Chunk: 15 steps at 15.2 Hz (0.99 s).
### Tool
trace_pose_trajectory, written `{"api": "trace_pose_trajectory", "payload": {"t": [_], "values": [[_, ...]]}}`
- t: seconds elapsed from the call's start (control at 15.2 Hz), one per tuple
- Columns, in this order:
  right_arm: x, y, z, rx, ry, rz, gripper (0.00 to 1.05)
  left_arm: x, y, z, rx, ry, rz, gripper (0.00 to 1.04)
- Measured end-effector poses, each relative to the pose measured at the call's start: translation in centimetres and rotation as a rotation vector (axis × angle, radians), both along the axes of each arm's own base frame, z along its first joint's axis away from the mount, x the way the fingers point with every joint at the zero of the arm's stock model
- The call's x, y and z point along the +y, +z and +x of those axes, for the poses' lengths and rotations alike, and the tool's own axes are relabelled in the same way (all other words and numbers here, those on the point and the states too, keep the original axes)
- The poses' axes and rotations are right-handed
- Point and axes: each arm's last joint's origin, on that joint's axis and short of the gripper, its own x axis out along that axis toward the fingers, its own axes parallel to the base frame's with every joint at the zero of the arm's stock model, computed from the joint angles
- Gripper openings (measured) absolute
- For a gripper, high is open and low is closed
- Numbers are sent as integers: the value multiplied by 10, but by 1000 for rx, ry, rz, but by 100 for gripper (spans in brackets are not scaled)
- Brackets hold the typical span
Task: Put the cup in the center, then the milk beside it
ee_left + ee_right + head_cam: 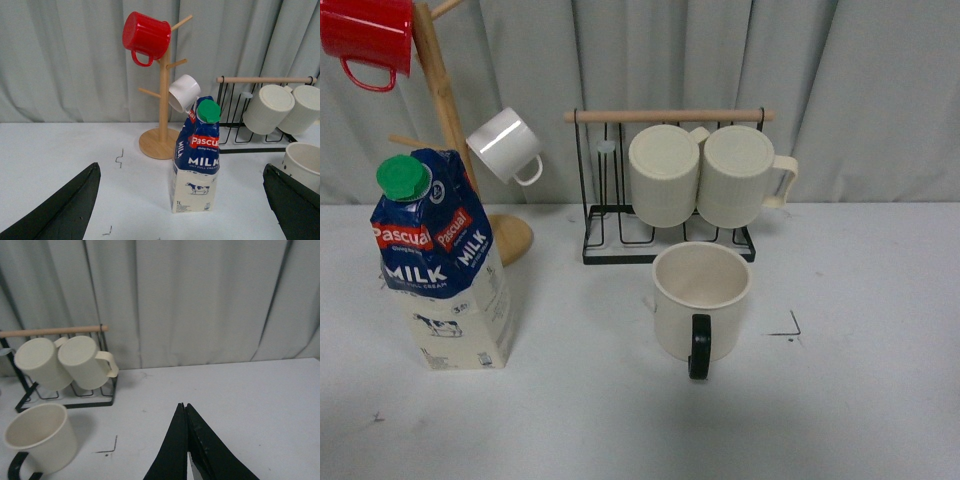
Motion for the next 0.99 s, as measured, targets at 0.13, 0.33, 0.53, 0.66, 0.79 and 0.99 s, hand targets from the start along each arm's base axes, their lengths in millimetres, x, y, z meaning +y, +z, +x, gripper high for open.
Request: {"api": "trace_pose_trajectory", "payload": {"t": [0.13, 0.33, 0.53, 0.66, 0.79, 0.99], "values": [[1, -4, -10, 0, 18, 0, 2, 0, 0, 0, 0, 0, 0, 98], [1, -11, -26, -14, 18, 0, 2, 0, 0, 0, 0, 0, 0, 98], [1, -10, -32, -16, 17, 0, 2, 0, 0, 0, 0, 0, 0, 98], [1, -9, -36, -23, 18, 0, 2, 0, 0, 0, 0, 0, 0, 98], [1, -9, -39, -23, 17, 0, 2, 0, 0, 0, 0, 0, 0, 98], [1, -8, -43, -27, 18, -1, 2, 0, 0, 0, 0, 0, 0, 98]]}}
